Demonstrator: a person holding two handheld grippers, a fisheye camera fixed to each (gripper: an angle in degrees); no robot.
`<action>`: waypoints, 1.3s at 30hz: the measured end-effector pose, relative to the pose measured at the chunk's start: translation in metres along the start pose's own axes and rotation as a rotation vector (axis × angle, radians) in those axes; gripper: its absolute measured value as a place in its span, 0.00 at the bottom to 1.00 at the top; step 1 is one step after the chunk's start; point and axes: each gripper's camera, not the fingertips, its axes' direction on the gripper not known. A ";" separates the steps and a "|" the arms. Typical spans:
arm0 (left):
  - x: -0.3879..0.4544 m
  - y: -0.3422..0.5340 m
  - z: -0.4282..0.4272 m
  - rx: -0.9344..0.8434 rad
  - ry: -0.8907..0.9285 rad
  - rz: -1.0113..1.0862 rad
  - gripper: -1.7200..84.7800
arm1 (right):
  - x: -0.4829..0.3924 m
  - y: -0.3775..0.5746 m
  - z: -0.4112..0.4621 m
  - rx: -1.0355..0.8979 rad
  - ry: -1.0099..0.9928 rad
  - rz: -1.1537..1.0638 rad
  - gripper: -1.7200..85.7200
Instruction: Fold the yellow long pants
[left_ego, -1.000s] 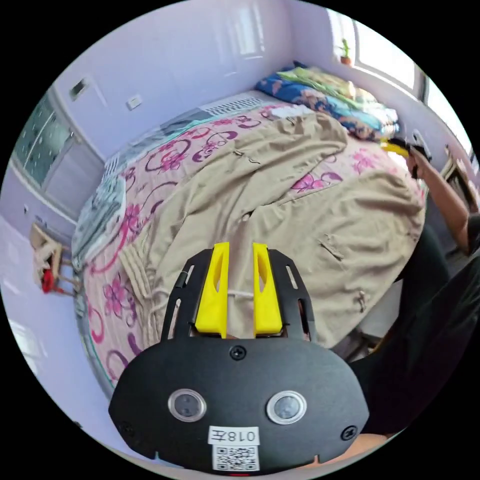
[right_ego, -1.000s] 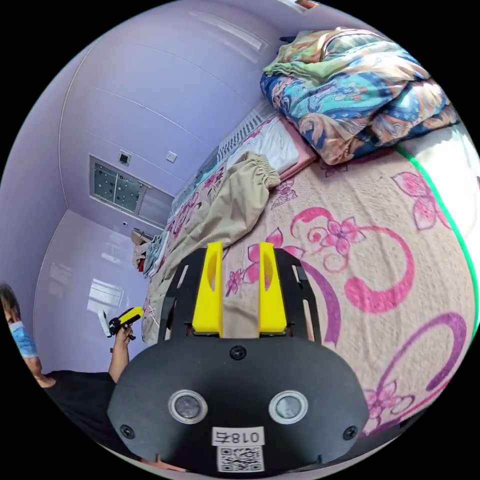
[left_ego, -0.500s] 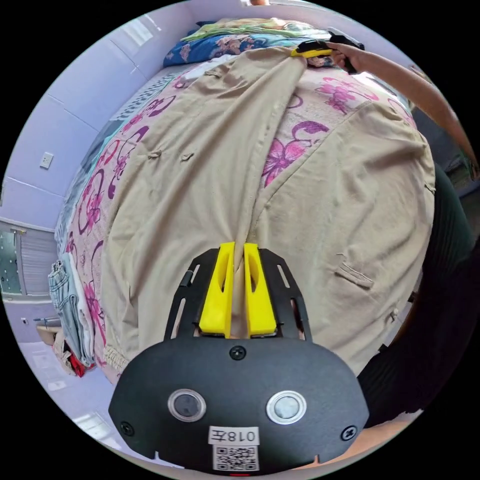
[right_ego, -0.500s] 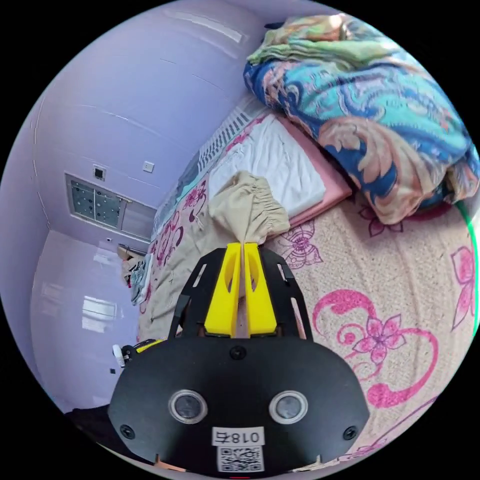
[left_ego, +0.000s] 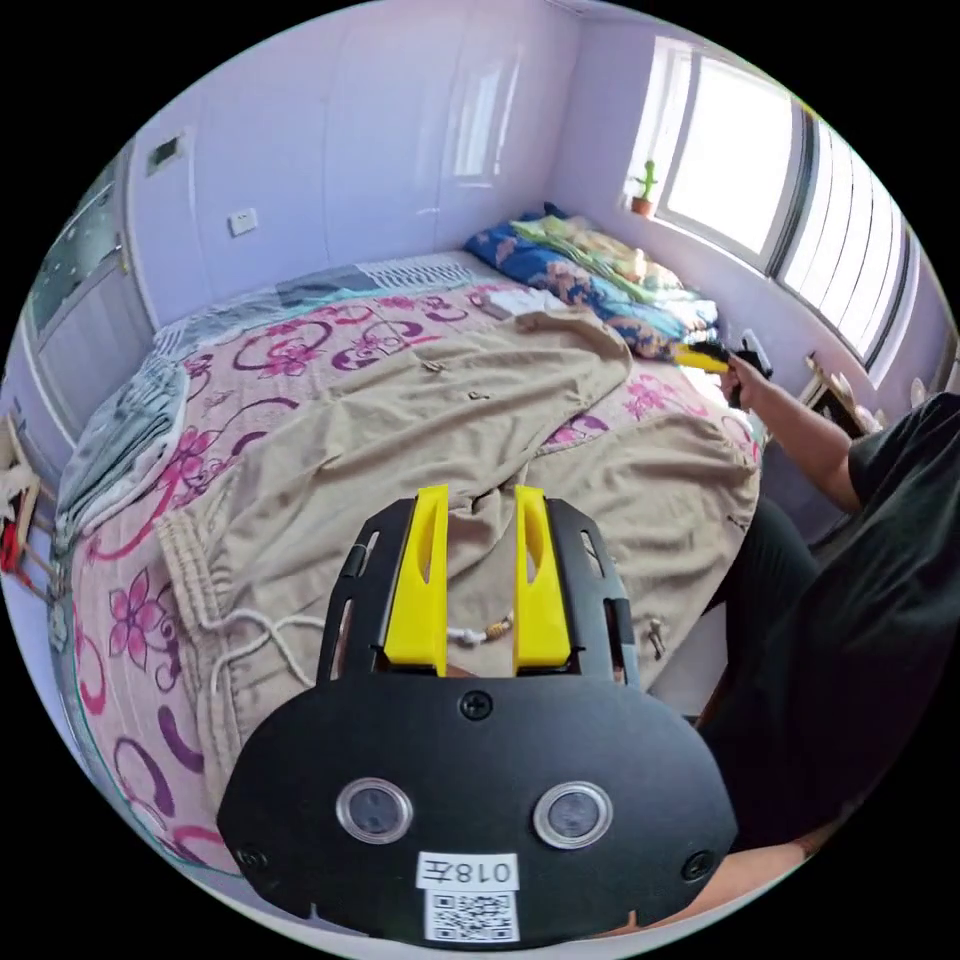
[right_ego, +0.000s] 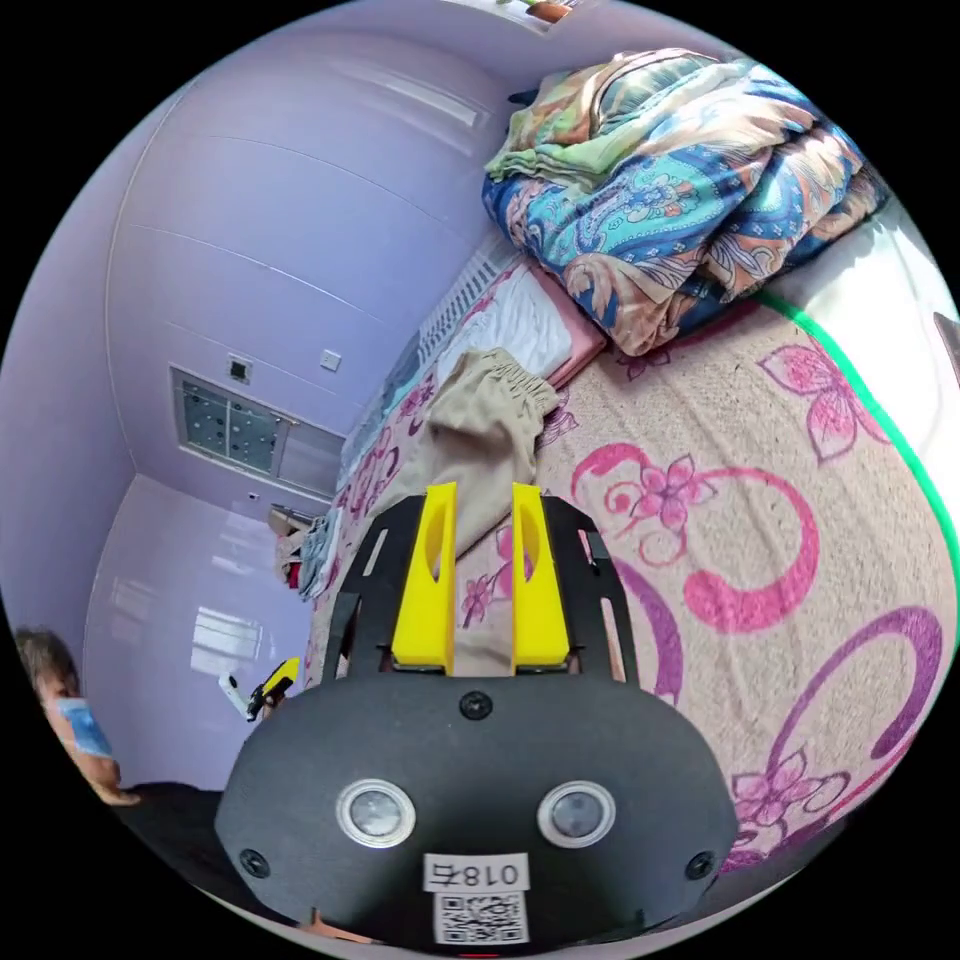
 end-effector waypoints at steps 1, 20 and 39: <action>-0.010 0.046 -0.037 0.069 -0.026 -0.081 0.14 | 0.001 0.014 -0.010 -0.002 -0.039 -0.012 0.12; -0.110 0.436 0.004 0.047 -0.202 -0.867 0.19 | 0.033 0.300 -0.194 0.132 -0.146 -0.010 0.09; -0.079 0.479 0.081 0.308 0.145 -0.898 0.01 | 0.096 0.287 -0.159 -0.107 0.100 0.114 0.15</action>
